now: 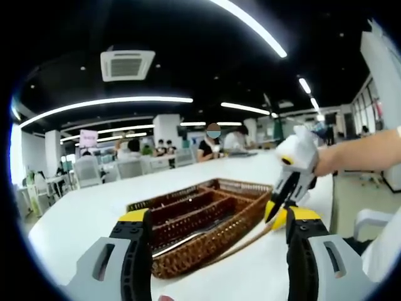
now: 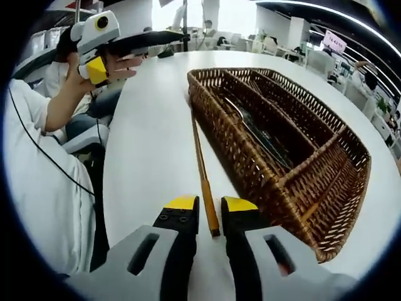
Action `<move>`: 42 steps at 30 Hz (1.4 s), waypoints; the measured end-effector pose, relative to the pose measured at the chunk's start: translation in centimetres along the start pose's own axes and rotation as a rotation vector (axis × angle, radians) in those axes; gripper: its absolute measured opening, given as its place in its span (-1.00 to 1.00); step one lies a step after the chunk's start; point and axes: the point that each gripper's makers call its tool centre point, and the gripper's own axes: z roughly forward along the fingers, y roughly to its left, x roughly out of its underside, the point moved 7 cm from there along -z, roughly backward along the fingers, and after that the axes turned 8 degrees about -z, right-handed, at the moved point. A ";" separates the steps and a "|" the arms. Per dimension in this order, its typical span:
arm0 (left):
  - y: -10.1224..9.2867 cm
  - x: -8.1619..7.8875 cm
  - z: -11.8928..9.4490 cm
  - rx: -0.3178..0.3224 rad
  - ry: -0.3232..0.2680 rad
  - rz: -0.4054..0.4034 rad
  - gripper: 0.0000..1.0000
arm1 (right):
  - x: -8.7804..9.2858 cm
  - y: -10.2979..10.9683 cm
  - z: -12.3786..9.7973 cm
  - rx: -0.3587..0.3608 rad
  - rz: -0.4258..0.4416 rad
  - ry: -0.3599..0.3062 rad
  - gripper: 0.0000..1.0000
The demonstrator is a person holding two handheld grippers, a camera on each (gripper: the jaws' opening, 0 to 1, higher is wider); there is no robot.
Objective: Arrange the knives, forks, and spoons in their matching storage slots by inserting each utensil handle-first until every utensil is classified and aligned in the correct compartment
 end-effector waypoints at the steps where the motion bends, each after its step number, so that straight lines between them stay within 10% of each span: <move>1: 0.0 0.0 -0.1 0.000 0.000 0.000 0.77 | -0.1 -0.1 0.1 -0.003 -0.003 0.013 -0.70; 42: -0.2 2.1 0.0 0.015 0.037 -0.043 0.70 | -1.2 -0.8 1.3 -0.138 -0.021 0.166 -0.86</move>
